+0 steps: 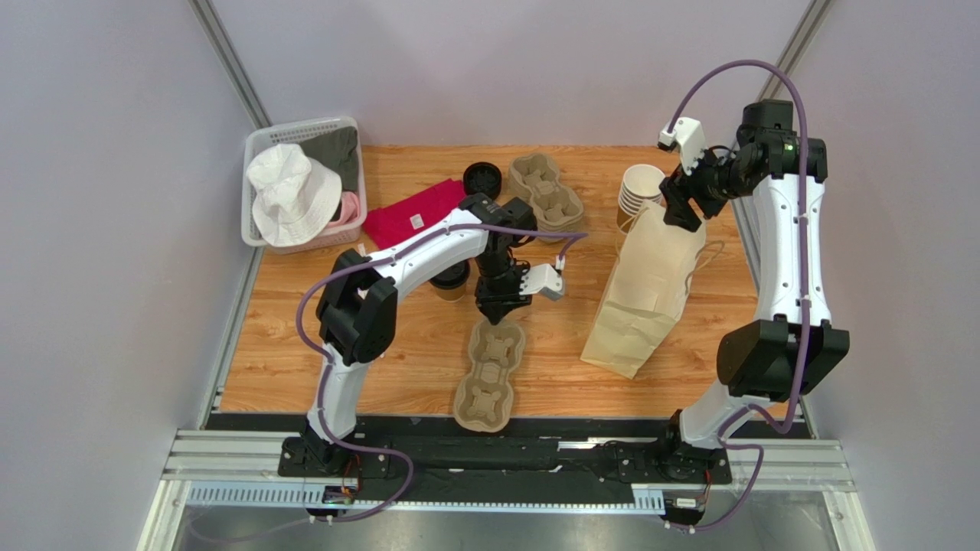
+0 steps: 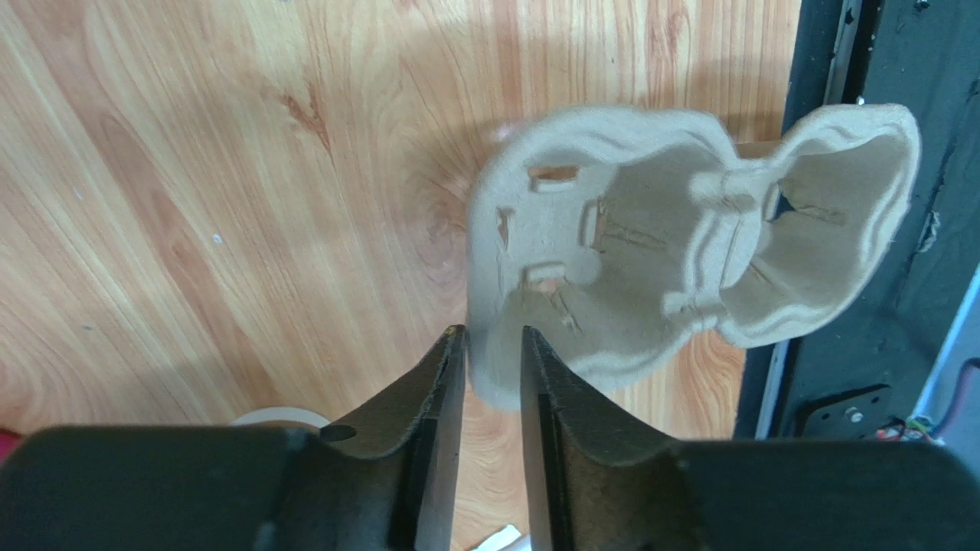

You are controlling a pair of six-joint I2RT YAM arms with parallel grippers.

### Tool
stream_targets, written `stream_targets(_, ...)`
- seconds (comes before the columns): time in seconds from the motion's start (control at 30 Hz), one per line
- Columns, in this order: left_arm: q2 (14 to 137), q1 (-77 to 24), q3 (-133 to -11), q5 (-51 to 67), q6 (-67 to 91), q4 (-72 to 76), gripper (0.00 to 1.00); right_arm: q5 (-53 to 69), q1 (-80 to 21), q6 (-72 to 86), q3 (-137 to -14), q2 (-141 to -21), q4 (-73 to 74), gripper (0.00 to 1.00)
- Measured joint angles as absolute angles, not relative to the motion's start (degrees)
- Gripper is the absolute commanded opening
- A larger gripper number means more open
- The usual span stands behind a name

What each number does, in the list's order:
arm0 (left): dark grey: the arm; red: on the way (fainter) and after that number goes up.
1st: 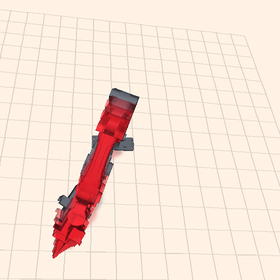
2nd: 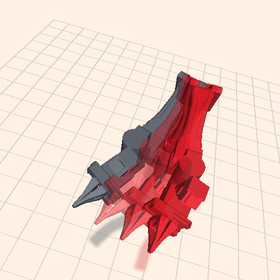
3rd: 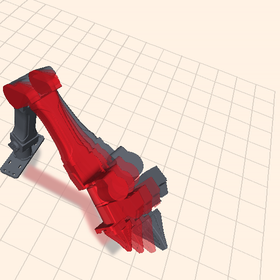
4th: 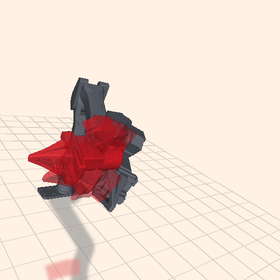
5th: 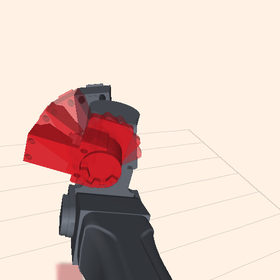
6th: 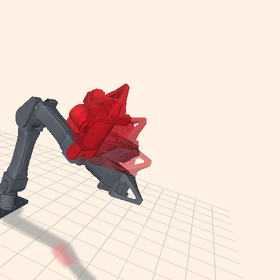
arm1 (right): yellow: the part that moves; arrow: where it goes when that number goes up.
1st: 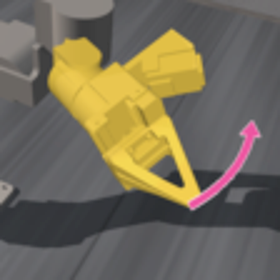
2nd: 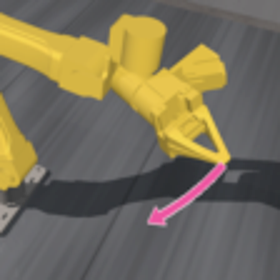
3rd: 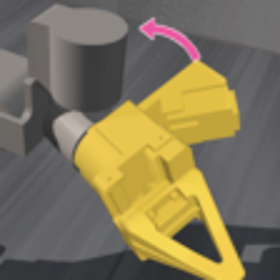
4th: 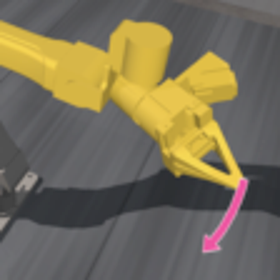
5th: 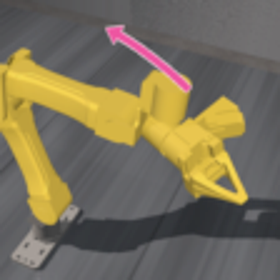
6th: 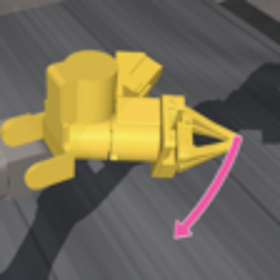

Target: Pack the takeout coffee

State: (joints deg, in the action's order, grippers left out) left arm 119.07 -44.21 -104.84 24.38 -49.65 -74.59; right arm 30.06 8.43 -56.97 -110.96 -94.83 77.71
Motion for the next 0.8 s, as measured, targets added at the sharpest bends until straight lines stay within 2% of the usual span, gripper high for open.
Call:
stream_targets(0.1,119.04,-43.51,-104.07,25.5,-49.71,-72.79,0.45,30.09,8.43,-56.97,-110.96,-95.04,77.71,0.68)
stream_targets(0.43,119.04,-38.59,-102.59,28.4,-48.05,-69.32,0.47,30.09,8.43,-56.9,-110.96,-95.09,77.71,0.69)
stream_targets(0.8,119.55,-38.94,-101.12,32.4,-44.18,-66.08,0.49,30.09,9.21,-56.8,-111.72,-95.18,77.73,0.7)
